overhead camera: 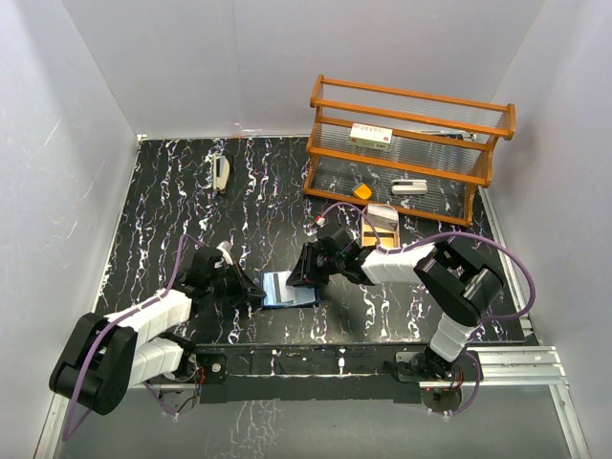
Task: Put the credit cards into the card holder
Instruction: Insert the credit card into the card holder.
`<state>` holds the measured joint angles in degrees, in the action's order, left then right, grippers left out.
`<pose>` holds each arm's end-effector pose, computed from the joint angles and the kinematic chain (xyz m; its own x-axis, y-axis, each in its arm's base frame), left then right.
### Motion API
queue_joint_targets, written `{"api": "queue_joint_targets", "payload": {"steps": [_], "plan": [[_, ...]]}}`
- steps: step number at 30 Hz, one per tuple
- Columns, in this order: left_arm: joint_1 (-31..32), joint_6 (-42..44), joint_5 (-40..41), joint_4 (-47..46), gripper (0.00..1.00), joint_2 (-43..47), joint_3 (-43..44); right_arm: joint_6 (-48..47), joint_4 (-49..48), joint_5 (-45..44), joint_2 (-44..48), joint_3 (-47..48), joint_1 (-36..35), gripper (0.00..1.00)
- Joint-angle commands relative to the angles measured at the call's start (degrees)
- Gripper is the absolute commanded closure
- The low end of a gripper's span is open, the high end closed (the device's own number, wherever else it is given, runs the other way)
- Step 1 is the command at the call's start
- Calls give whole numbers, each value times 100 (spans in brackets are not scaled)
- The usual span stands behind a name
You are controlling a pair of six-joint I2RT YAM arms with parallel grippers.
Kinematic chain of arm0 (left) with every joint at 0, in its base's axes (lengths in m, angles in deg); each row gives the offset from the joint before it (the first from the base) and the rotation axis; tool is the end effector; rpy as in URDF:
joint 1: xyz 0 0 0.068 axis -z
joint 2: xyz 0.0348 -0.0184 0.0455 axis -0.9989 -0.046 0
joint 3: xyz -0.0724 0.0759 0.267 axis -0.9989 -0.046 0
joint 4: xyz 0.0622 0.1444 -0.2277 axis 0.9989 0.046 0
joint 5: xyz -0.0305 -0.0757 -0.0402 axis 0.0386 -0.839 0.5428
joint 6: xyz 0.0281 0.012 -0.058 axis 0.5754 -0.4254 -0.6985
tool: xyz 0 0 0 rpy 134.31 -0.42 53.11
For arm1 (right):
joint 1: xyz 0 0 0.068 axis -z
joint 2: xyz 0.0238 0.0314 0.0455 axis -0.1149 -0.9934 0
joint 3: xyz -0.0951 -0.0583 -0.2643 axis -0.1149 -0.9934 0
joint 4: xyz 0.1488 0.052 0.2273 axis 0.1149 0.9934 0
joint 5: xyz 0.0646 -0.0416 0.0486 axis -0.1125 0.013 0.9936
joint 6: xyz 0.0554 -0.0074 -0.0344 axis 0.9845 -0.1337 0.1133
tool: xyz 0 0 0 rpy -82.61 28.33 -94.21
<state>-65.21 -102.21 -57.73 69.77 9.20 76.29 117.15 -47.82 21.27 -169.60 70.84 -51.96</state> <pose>0.1828 -0.0972 0.1255 -0.8708 -0.4258 -0.2460 -0.1010 0.6445 -0.7579 0.2327 0.2609 0.1287 -0.9716 0.1179 -0.2051 -0.0700 0.6849 0.7253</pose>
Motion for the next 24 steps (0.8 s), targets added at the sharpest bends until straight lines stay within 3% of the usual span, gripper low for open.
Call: {"api": "queue_joint_targets", "payload": {"steps": [1, 13, 24], "plan": [[9, -31, -174, -118, 100, 31, -59, 61, -336, 55, -89, 204, -75, 78], [8, -75, -201, -7, 100, 125, 38, 299, -539, -247, -143, 105, -280, 82], [8, 295, 41, 485, 100, 364, 109, -596, 803, -852, 512, 432, -244, 62]]}}
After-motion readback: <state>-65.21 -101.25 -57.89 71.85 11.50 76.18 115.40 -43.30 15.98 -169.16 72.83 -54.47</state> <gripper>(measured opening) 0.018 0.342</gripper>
